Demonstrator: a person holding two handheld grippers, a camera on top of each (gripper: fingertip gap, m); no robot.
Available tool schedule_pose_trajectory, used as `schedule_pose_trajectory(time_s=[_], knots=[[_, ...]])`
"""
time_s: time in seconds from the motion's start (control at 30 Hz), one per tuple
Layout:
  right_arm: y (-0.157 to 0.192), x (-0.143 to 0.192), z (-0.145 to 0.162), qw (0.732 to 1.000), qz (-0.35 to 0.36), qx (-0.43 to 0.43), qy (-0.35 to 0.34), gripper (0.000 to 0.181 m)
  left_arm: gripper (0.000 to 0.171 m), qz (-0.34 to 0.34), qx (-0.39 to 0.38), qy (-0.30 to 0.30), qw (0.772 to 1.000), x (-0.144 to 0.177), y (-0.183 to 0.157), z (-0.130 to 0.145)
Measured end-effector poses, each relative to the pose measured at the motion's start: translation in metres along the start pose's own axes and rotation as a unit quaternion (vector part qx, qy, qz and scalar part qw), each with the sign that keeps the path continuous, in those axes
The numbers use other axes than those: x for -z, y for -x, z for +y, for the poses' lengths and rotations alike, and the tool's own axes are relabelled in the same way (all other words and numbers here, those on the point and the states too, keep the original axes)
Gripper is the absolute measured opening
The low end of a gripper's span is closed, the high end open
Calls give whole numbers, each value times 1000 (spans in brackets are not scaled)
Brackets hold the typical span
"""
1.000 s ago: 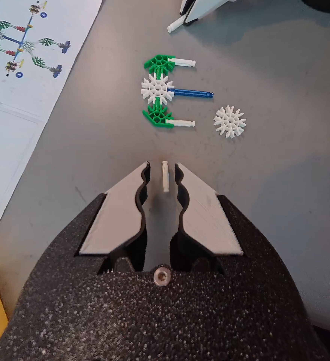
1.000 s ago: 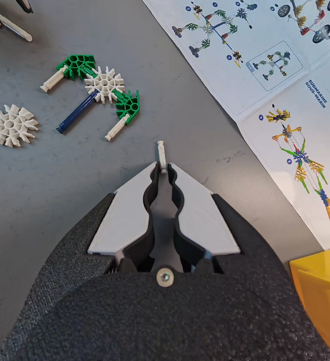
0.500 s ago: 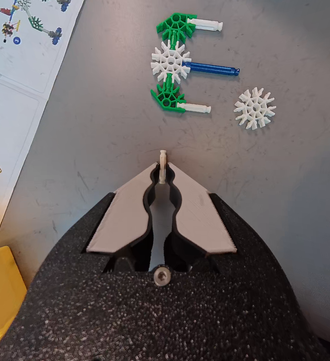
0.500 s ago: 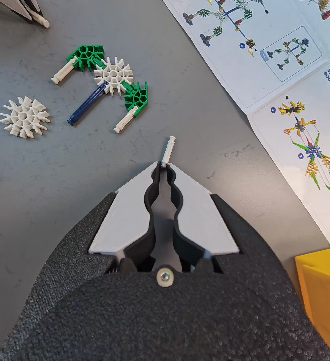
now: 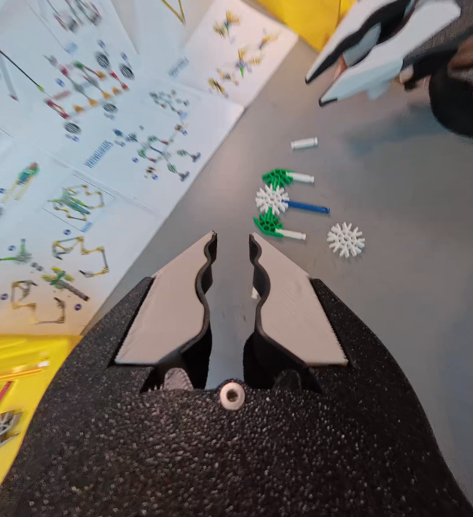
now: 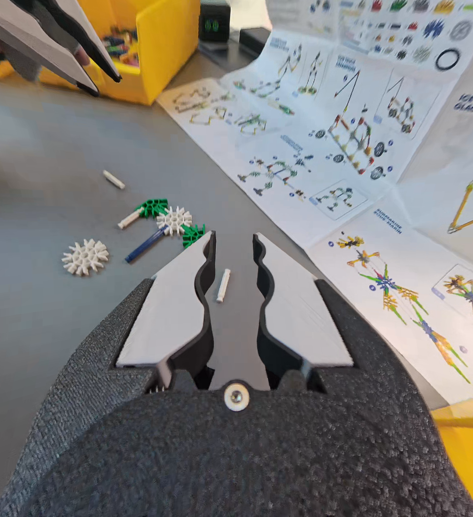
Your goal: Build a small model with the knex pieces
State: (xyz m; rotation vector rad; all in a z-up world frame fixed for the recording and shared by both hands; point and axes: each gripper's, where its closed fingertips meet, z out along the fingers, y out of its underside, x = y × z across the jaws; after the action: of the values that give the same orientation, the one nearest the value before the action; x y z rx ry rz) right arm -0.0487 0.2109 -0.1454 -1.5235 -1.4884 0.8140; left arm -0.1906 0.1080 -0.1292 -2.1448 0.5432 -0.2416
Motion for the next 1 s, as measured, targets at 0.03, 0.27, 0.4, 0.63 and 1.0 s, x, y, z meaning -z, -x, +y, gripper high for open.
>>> schedule_pose_trajectory(time_s=[0.03, 0.27, 0.4, 0.63, 1.0], knots=[[-1, 3, -9, 1000, 3, -8, -26, 28, 24, -16, 8, -37, 999, 12, 8, -13], [-14, 12, -30, 994, 47, 0, -103, 50, 28, -102, 64, -267, 956, 86, 50, -62], [-17, 11, -30, 992, 54, 1, -118, 50, 26, -122, 102, -304, 939, 89, 58, -49], [-21, 4, -19, 993, 45, -34, -107, 44, 19, -122, 125, -271, 947, 50, 58, -7], [-36, 0, -15, 992, 82, -36, -91, 41, 17, -129, 47, -211, 968, 7, 42, 5]])
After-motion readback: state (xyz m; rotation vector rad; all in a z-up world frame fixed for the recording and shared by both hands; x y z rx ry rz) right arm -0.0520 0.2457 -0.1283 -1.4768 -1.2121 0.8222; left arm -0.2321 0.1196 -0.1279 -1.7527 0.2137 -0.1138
